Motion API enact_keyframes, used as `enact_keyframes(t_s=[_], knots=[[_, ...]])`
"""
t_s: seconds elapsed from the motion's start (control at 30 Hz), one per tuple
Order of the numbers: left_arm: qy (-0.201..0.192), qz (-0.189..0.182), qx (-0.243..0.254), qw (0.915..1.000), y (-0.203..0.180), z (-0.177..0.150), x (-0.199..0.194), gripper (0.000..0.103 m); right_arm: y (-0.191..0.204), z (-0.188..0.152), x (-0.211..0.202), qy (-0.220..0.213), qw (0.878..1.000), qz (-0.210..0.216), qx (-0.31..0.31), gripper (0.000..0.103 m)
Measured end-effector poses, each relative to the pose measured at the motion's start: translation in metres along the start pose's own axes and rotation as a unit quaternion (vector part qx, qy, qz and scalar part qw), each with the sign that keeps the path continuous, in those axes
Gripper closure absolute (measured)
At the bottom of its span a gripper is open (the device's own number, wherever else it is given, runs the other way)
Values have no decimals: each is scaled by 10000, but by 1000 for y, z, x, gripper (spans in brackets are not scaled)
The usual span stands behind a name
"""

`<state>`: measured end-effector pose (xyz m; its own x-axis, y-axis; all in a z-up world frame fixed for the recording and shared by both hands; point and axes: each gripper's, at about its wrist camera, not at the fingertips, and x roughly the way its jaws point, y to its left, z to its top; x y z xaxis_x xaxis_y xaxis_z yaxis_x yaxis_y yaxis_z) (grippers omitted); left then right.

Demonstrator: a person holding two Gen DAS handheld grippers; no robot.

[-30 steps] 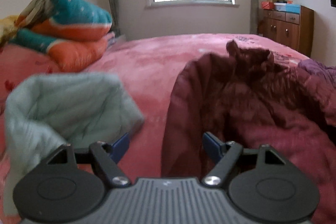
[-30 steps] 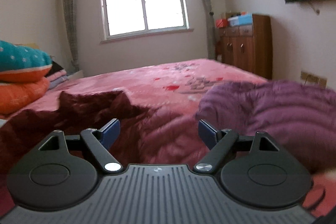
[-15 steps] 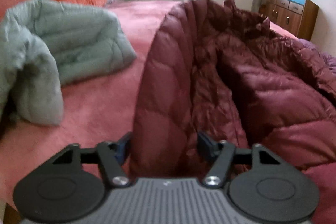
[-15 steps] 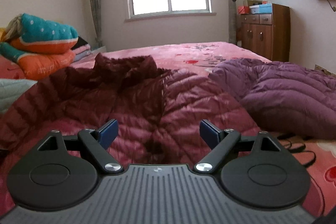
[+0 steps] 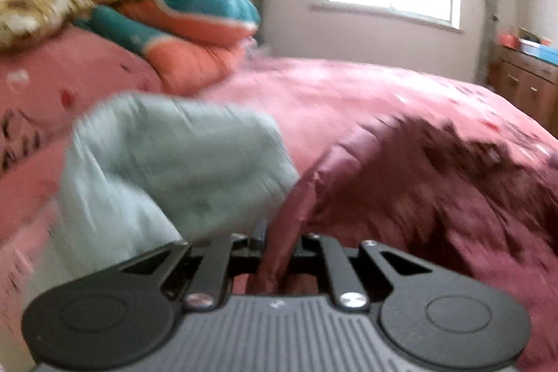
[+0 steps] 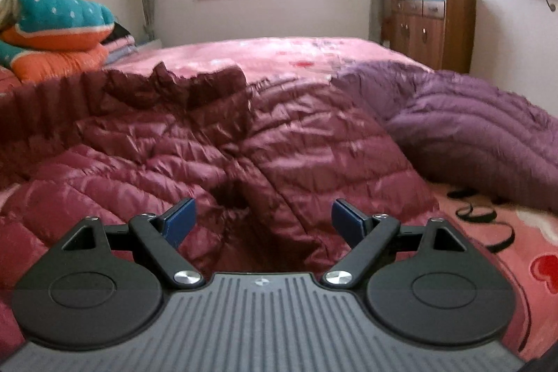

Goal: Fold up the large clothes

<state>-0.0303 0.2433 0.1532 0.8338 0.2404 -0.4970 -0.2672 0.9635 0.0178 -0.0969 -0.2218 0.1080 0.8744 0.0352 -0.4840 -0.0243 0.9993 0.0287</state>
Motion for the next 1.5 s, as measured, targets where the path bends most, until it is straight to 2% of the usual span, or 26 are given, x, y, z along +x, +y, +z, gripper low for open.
enact_keyframes(t_s=[0.17, 0.33, 0.47, 0.53, 0.6, 0.63, 0.7, 0.77, 0.97, 1.07, 1.27, 1.37, 1.5], knots=[[-207, 509, 186, 9983, 19, 44, 24, 95, 6, -5, 13, 211, 9995, -2, -251, 0], [-86, 859, 293, 9958, 30, 57, 54, 91, 19, -15, 22, 330, 9972, 3, -678, 0], [149, 1049, 315, 9939, 33, 50, 76, 75, 22, -20, 33, 436, 9957, -32, -823, 0], [235, 1010, 237, 9943, 35, 45, 78, 71, 23, -22, 36, 498, 9952, -43, -843, 0], [235, 960, 223, 9949, 36, 40, 72, 55, 20, -22, 39, 530, 9951, -52, -833, 0], [214, 937, 241, 9951, 36, 38, 67, 52, 19, -22, 39, 540, 9952, -40, -813, 0], [122, 841, 299, 9959, 35, 34, 50, 37, 18, -21, 40, 535, 9955, -18, -781, 0], [10, 781, 358, 9963, 35, 34, 34, 29, 16, -20, 39, 530, 9958, 13, -744, 0], [-406, 419, 533, 9969, 20, 25, -38, 24, 13, -12, 35, 458, 9975, 148, -516, 0], [-502, -12, 515, 9974, 6, 8, -81, 23, 9, -7, 31, 429, 9980, 268, -380, 0], [-256, -782, 707, 9941, -24, -35, -137, 23, 8, -1, 27, 488, 9960, 743, -1, 0], [-45, -1113, 1047, 9882, -44, -60, -156, 23, 15, -1, 26, 535, 9949, 849, -89, 0], [449, -1485, 1430, 9775, -67, -97, -166, 23, 20, -3, 27, 694, 9922, 1023, -182, 0]])
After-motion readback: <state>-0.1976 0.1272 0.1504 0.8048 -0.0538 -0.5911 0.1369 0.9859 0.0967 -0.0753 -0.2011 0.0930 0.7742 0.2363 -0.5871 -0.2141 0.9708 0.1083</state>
